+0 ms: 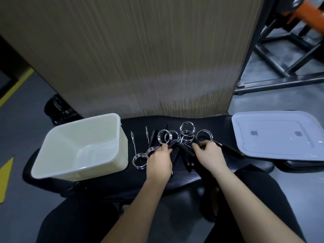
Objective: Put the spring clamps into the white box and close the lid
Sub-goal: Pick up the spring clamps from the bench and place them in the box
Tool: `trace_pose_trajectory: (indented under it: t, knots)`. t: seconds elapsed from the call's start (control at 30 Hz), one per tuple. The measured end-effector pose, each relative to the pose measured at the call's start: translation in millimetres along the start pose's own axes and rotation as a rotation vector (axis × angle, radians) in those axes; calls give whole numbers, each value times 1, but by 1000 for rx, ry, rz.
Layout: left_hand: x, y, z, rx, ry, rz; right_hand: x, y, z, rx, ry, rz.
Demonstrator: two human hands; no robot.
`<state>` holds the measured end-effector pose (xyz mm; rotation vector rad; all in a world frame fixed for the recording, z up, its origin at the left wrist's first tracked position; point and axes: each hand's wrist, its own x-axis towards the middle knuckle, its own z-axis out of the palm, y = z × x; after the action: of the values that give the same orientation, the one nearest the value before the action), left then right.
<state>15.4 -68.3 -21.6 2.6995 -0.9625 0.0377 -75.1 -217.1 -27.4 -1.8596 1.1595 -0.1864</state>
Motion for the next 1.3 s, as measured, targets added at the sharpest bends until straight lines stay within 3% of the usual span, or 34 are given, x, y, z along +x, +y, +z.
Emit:
trace_pose_trajectory:
  t: [0.37, 0.6, 0.73, 0.87, 1.07, 1.2, 1.3]
  knots:
    - [-6, -1, 3, 39, -54, -11, -5, -8, 9, 217, 20, -149]
    - [-14, -5, 6, -34, -50, 13, -10, -12, 12, 172, 111, -412]
    - [-16, -2, 9, -133, -11, -62, -12, -18, 13, 193, 143, -502]
    - [-17, 6, 7, -182, -22, -98, -10, -24, 3, 384, 97, -460]
    - [-12, 8, 6, -240, -64, -140, -7, -24, 0, 773, -69, -227]
    - [-11, 10, -6, -485, 18, -153, -4, -19, 5, 827, -85, -143]
    - [-1, 24, -20, -778, -156, -330, -5, -17, 8, 822, -99, -122]
